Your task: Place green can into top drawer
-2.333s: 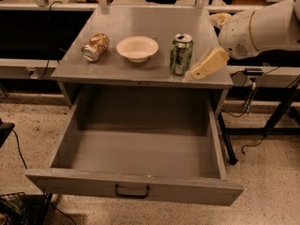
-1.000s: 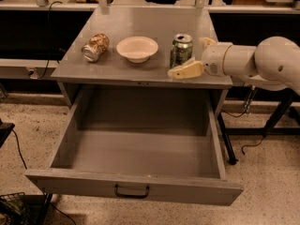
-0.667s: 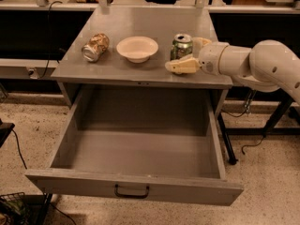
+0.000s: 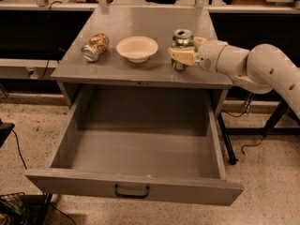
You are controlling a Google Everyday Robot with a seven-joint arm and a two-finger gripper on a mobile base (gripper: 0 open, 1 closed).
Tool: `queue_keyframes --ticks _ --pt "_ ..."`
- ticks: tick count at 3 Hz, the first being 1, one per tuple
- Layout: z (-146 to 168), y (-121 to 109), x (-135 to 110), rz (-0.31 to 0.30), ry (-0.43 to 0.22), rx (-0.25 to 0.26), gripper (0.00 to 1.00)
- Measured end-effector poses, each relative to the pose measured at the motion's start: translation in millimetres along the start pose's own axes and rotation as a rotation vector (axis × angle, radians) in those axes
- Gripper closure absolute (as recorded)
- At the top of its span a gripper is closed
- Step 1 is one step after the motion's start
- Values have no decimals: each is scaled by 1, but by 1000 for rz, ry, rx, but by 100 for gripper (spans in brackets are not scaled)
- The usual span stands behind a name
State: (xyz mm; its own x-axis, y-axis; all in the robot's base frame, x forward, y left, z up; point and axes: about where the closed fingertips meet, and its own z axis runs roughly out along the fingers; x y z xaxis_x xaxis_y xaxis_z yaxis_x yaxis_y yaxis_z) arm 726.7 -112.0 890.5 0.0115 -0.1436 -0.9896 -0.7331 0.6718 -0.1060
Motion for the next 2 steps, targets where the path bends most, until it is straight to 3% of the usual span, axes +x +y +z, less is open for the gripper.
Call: queue_keyframes --ticks 1,2 --pt "-8 12 -46 -76 -88 -66 88" --pt "-25 49 -74 -33 -165 -210 100"
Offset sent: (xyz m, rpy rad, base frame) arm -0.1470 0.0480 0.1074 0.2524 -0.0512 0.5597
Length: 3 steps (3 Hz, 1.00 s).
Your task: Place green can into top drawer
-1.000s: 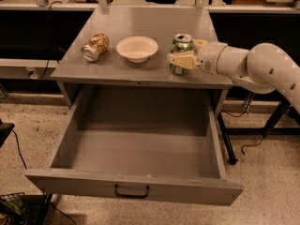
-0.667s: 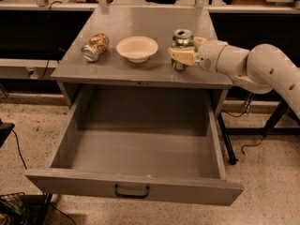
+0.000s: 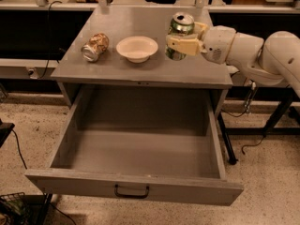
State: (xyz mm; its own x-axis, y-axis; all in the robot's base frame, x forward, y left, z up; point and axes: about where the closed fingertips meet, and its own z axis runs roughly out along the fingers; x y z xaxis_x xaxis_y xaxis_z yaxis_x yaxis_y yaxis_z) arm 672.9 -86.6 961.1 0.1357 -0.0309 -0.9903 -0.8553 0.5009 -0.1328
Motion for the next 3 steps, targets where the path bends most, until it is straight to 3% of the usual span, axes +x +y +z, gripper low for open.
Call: queue_keyframes --ticks 1,2,3 --pt "-20 60 -14 166 -42 -140 100" --pt "-32 133 20 317 31 -262 100" --pt "-27 163 47 362 74 -310 100"
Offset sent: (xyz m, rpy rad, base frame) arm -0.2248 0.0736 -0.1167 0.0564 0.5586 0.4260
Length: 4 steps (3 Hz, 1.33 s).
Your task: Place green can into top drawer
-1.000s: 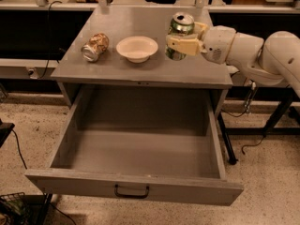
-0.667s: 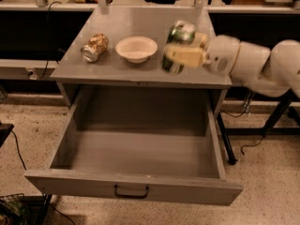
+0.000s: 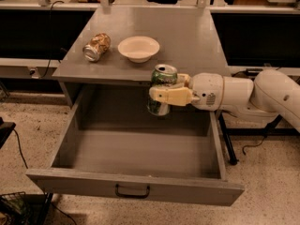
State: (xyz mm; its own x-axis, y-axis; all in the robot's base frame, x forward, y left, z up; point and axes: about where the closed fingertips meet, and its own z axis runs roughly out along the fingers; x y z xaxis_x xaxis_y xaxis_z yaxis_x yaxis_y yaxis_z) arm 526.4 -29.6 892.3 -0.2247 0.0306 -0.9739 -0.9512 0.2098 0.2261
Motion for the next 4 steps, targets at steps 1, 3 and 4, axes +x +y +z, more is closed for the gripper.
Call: queue_keyframes --ticks 1,3,4 --pt "0 0 0 0 0 0 100" --pt "13 -20 107 -35 89 101 100" --pt "18 -22 175 -33 149 74 100"
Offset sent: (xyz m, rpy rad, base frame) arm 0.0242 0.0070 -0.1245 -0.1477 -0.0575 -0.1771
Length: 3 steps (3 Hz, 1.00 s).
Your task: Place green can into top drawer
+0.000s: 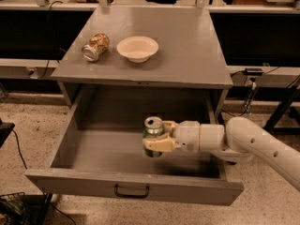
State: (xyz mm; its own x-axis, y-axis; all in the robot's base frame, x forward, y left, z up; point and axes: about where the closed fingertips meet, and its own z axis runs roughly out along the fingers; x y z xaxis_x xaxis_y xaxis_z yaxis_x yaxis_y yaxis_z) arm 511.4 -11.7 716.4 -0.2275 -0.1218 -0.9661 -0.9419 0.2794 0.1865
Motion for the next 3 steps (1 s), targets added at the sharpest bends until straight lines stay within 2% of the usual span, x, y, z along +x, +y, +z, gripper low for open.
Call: queue_keyframes --ticks 1,2,3 --pt "7 3 33 -25 25 -47 100" --pt "10 5 48 -79 48 -50 76" --pt "11 6 47 -75 46 -54 53"
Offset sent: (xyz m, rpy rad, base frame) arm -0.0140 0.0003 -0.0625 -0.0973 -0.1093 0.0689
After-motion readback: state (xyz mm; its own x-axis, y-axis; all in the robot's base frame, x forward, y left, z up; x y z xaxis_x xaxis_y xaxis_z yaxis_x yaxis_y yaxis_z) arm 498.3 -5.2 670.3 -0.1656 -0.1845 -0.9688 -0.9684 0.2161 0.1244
